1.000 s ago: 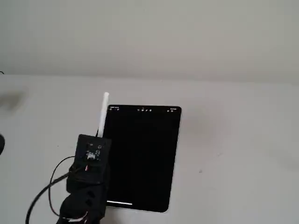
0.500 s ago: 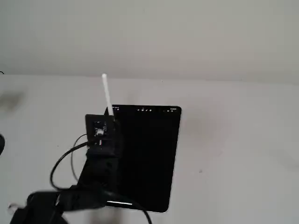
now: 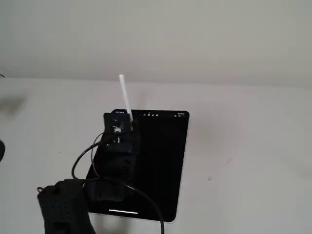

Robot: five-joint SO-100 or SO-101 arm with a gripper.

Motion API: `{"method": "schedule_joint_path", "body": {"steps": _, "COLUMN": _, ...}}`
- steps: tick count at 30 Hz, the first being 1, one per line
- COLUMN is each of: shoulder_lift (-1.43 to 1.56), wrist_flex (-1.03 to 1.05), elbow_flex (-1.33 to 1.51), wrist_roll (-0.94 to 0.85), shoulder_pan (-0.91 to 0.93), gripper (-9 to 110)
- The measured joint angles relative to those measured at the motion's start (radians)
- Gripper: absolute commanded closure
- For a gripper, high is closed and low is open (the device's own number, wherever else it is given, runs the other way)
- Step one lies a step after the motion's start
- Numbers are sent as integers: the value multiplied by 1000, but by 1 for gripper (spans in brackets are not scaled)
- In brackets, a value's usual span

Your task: Draw a line in the middle of the ipad using the apple pencil

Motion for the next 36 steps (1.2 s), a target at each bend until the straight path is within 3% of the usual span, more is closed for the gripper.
{"method": "schedule_joint_path", "body": {"steps": 36, "shoulder_lift": -124, "wrist_flex": 55, "elbow_flex": -121, "wrist_roll": -14, "shoulder_pan": 11, "gripper": 101}}
